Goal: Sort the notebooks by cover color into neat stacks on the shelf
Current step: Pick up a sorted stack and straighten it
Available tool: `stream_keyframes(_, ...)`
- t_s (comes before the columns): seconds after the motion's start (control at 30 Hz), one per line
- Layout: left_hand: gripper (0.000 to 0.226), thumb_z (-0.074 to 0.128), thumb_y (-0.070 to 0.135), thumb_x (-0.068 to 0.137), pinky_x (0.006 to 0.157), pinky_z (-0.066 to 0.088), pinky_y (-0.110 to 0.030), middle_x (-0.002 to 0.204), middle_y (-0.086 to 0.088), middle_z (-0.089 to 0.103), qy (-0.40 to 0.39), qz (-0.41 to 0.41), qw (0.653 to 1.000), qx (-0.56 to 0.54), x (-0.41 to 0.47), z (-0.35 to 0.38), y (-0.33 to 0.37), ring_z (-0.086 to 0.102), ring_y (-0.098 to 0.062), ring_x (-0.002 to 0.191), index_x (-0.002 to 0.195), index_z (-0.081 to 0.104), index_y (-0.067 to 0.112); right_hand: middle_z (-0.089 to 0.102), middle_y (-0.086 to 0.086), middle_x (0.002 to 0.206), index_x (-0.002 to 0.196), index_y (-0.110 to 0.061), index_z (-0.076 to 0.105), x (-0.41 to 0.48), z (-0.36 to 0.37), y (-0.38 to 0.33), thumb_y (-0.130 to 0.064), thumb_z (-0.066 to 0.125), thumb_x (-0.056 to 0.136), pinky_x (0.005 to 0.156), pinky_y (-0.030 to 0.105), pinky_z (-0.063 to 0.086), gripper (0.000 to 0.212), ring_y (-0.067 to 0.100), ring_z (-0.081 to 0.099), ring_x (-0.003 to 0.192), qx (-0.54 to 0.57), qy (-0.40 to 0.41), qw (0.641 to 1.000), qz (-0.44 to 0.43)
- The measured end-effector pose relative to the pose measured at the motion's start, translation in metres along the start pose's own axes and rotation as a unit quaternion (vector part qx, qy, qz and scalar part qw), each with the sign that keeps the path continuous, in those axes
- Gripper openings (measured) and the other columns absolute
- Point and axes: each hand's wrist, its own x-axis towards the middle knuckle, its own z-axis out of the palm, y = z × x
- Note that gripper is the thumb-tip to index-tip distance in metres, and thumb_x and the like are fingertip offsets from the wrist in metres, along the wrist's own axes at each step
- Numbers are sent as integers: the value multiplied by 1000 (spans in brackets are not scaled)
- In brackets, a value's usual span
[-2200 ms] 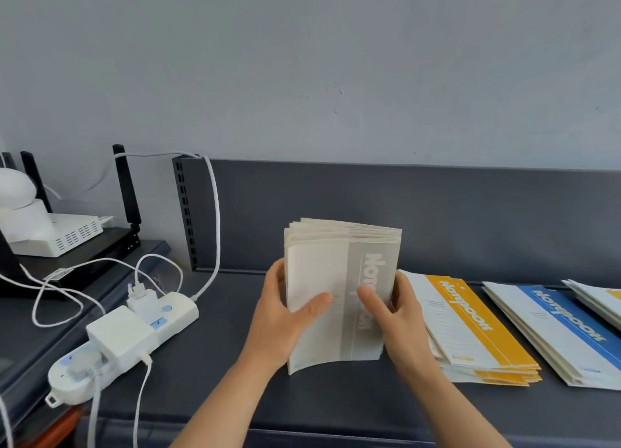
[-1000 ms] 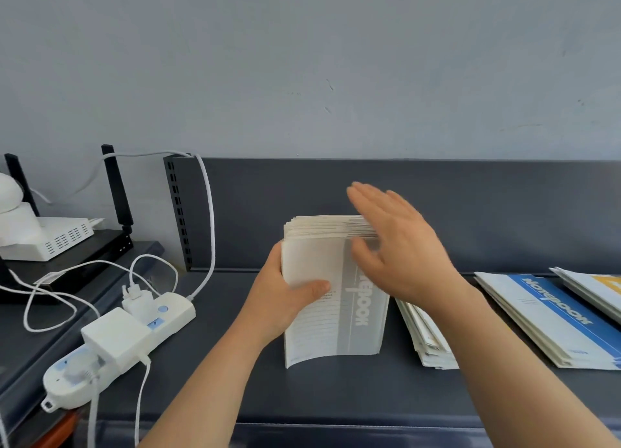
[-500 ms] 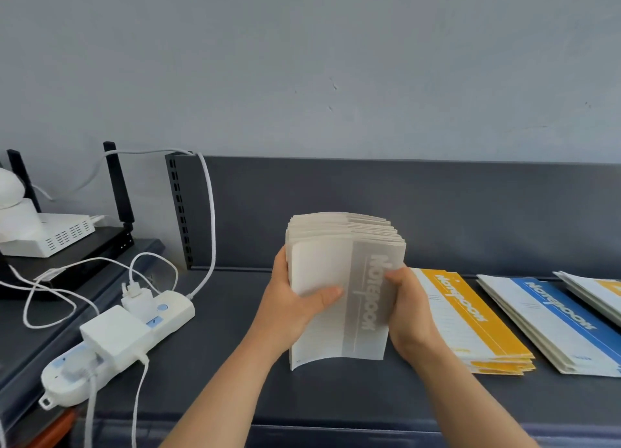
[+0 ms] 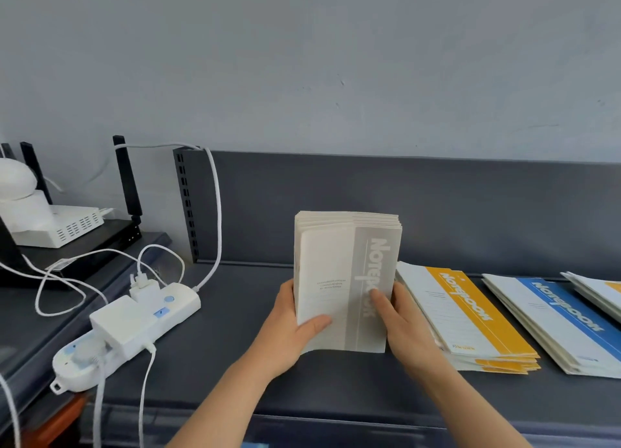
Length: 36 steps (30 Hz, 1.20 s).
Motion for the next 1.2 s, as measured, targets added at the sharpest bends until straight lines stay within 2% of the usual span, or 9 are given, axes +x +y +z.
stream_keyframes(0.13,61,63,37,88,90,34,-16,125,22,40,26,8,1000,13,5,-1,-1,44,3,115,139,30,29,61,-20,104,111,-35,50,-2,-4,-7,-37,45,96,73,16,48,16,-7,57,95,-68,15,996,-47)
stream_keyframes(0.33,65,61,36,90,83,35,-7,120,35,32,-1,-11,1000,7,2,2,-8,42,13,111,142,22,29,51,-22,117,127,-30,36,-9,-3,11,-32,43,97,79,9,40,31,-3,50,104,-162,-49,986,-9)
stream_keyframes(0.4,61,62,36,89,86,35,-11,123,26,38,6,-17,1000,10,5,0,-5,45,6,111,139,27,28,53,-17,118,127,-25,40,-5,-6,12,-30,46,97,83,15,42,31,2,52,106,-187,-45,981,1)
stream_keyframes(0.57,34,73,32,81,66,47,-16,102,15,66,58,-120,989,-59,13,-18,10,63,-1,90,110,59,23,66,-11,105,113,-22,57,8,-4,0,-39,52,92,84,34,55,27,7,63,94,-166,-64,984,28)
stream_keyframes(0.67,17,75,31,80,61,49,-20,92,9,71,64,-173,981,-54,16,-31,7,67,-8,82,91,66,22,70,8,96,98,-6,64,15,7,-1,-38,55,90,79,43,56,34,23,67,86,-152,-94,981,79)
stream_keyframes(0.73,21,76,32,78,64,52,-24,91,5,72,60,-212,975,-38,17,-35,1,68,-11,81,90,67,16,69,16,93,93,2,62,18,16,1,-38,55,89,63,33,52,41,21,63,71,-169,-107,974,105)
stream_keyframes(0.87,43,80,40,70,85,55,-38,95,0,72,40,-273,961,7,24,-44,-12,68,-17,87,97,67,9,68,6,86,87,-3,63,24,29,3,-36,51,91,50,19,40,35,11,56,64,-205,-115,963,129)
stream_keyframes(1.0,65,80,51,61,90,52,-36,109,-3,67,21,-307,951,29,30,-48,-14,64,-19,96,107,62,7,56,3,76,79,-10,55,32,37,8,-36,47,90,49,20,33,29,13,47,60,-238,-117,954,142)
stream_keyframes(1.2,49,79,42,68,87,54,-37,97,-3,69,30,-302,951,53,36,-47,-22,66,-20,90,99,65,6,43,6,80,60,-14,42,35,44,22,-40,43,88,51,24,25,38,19,37,66,-290,-90,943,136)
